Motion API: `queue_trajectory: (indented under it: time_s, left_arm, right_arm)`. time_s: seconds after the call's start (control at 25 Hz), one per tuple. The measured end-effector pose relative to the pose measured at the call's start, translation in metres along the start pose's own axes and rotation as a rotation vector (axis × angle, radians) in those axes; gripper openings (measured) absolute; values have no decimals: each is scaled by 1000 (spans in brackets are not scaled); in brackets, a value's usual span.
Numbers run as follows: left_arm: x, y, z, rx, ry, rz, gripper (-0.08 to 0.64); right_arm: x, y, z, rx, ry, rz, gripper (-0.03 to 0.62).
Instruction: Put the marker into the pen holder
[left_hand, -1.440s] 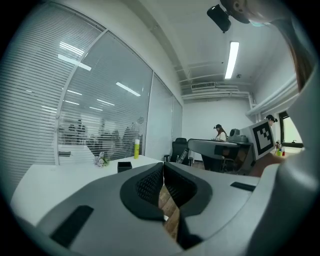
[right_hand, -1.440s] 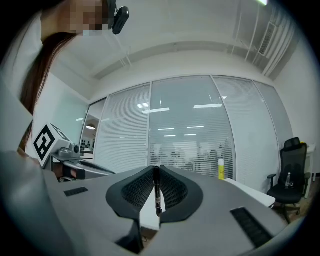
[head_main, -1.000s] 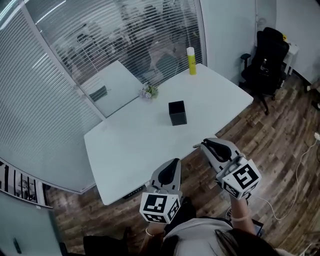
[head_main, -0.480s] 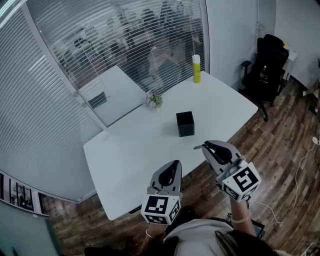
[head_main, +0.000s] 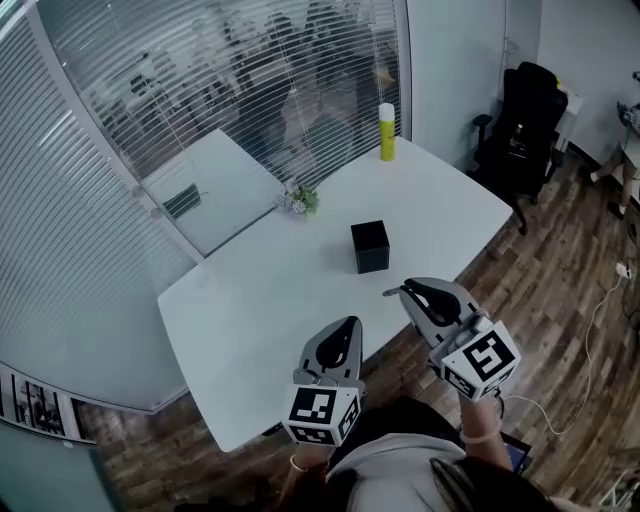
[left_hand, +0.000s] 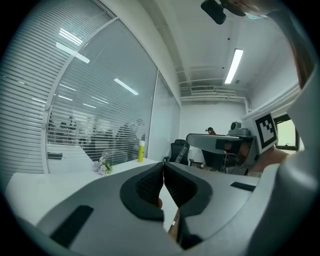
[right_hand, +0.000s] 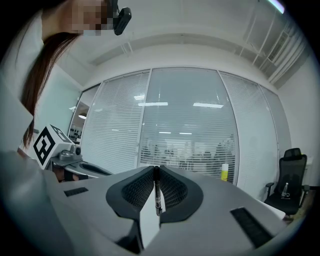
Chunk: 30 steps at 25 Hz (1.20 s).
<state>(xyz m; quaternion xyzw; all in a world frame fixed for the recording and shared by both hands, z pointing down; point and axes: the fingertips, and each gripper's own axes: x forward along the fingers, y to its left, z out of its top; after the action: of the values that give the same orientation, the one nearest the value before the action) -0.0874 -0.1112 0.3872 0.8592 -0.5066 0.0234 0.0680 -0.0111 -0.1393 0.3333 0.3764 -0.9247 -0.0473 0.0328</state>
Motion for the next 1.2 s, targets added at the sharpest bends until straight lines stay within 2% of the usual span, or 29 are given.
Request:
queue_trajectory:
  time_s: [0.24, 0.44, 0.56, 1.2]
  left_arm:
    - [14, 1, 0, -12, 3, -26, 20]
    - [33, 12, -1, -64, 11, -39, 20]
    - [44, 19, 3, -43, 7, -38, 20]
    - [95, 50, 18, -31, -3, -15, 20]
  right_arm:
    - [9, -9, -3, 8, 6, -2, 60]
    - [26, -20, -9, 15, 11, 7, 60]
    - [36, -28, -11, 15, 12, 12, 60]
    - [81, -70, -16, 33, 11, 42, 60]
